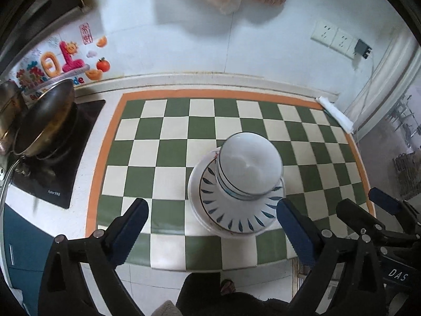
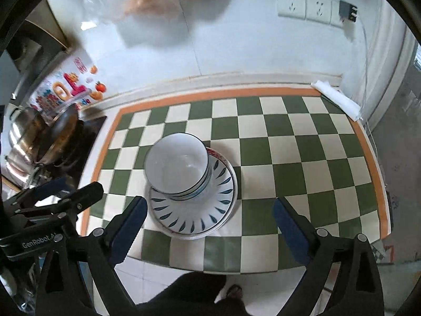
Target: Organize plates and bowls
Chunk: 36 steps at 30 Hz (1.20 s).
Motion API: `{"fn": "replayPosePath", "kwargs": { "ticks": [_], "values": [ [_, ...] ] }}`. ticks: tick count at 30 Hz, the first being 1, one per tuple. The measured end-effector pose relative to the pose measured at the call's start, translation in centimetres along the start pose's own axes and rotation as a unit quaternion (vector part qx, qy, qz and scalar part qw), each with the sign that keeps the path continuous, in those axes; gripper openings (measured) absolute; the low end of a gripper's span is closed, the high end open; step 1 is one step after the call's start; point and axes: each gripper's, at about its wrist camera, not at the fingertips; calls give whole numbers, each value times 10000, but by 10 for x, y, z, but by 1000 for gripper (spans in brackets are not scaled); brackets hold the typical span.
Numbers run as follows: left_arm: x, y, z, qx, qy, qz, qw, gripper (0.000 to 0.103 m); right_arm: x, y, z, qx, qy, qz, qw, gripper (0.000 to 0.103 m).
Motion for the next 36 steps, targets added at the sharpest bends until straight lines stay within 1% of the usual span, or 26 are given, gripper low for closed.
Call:
{"fn": "replayPosePath", "kwargs": {
  "ticks": [5,7,9,13,16,19,21,23,27,30,33,36],
  "values": [
    [5,51,27,348,16,-47,9994,100,-4,54,27,277,105,-41,9996,99],
    [8,76,41,481,-7,-105,9988,100,-7,76,39,345,146,3,9993,99],
    [9,100,55,647,10,-142,9978,103,-11,103,51,480,194,10,9987,100],
    [12,141,76,951,28,-198,9953,103,-20,150,73,716,302,121,9969,100],
    [11,165,90,1071,59,-119,9942,103,-23,178,87,873,292,133,9957,101],
    [11,179,101,1167,4,-125,9931,103,-28,204,99,1050,309,250,9937,101],
    [11,184,107,1159,-40,-68,9932,103,-33,217,105,1147,292,307,9925,101],
    [10,189,114,1193,-65,-39,9928,103,-38,226,111,1167,241,276,9925,101],
    [5,201,124,1329,-133,-44,9910,103,-45,236,119,1213,231,353,9917,101],
    [0,204,126,1303,-122,-10,9914,103,-49,242,121,1268,206,420,9908,101],
    [-3,207,127,1351,-164,-89,9907,103,-53,246,123,1328,226,523,9895,102],
    [-6,208,129,1359,-135,-84,9906,103,-55,247,123,1339,227,503,9895,102]
  ]
}}
Point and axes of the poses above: each gripper's, at about its wrist camera, not at the fingertips, and y roughly against the way its jaws point, x to its right, z to its underside, and after that the axes turned 7 degrees about y, right-handed
